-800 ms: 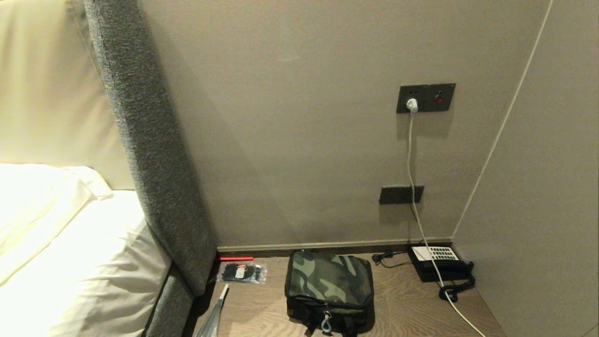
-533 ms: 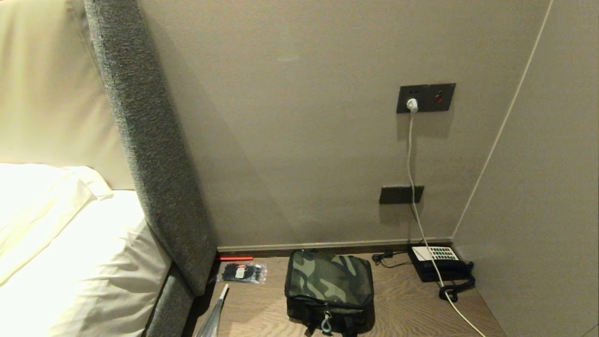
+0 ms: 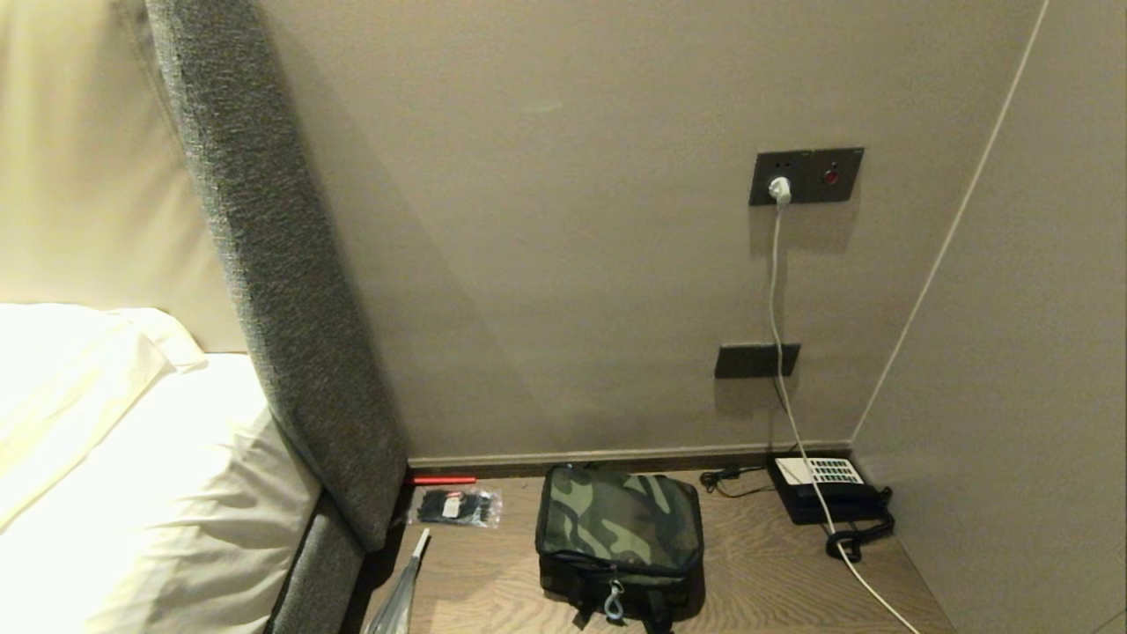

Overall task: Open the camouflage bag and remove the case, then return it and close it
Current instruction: Open the top of the storage box

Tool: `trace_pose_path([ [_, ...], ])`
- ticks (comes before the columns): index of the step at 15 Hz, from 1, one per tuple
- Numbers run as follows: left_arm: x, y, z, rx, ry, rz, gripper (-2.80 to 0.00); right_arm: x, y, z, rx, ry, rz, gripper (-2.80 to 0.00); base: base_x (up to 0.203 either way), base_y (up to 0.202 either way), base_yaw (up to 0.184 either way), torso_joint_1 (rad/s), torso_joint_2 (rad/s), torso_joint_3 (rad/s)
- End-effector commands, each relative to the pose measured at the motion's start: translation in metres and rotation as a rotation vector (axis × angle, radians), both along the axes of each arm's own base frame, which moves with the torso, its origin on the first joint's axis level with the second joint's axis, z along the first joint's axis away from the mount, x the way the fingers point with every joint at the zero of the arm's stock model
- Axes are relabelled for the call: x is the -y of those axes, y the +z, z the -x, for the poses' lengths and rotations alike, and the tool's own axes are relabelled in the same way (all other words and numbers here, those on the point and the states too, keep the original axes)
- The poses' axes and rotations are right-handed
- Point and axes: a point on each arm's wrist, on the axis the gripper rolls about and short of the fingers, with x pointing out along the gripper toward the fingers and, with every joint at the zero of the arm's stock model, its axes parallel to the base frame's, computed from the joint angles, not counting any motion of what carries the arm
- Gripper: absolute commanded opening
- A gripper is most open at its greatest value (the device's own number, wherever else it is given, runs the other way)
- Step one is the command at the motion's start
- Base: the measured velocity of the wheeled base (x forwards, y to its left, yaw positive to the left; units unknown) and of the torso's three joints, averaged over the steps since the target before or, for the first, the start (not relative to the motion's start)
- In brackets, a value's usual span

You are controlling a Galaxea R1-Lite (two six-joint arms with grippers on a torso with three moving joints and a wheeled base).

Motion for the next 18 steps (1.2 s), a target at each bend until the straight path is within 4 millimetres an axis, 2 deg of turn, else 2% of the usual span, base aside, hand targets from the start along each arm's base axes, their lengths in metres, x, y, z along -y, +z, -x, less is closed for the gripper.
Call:
trace_pose_path([
  [1, 0.0, -0.0008, -0.0002, -0.002, 0.001, 0.002, -2.8, 0.0, -0.0001, 0.0002, 0.003, 0.0, 0.001, -2.8, 0.0, 0.0, 0.0, 0.002, 0.01, -0.18],
  [18, 0.0, -0.0008, -0.0002, -0.002, 0.001, 0.003, -2.8, 0.0, -0.0001, 0.0003, 0.003, 0.0, -0.001, -2.8, 0.0, 0.0, 0.0, 0.002, 0.0, -0.198],
])
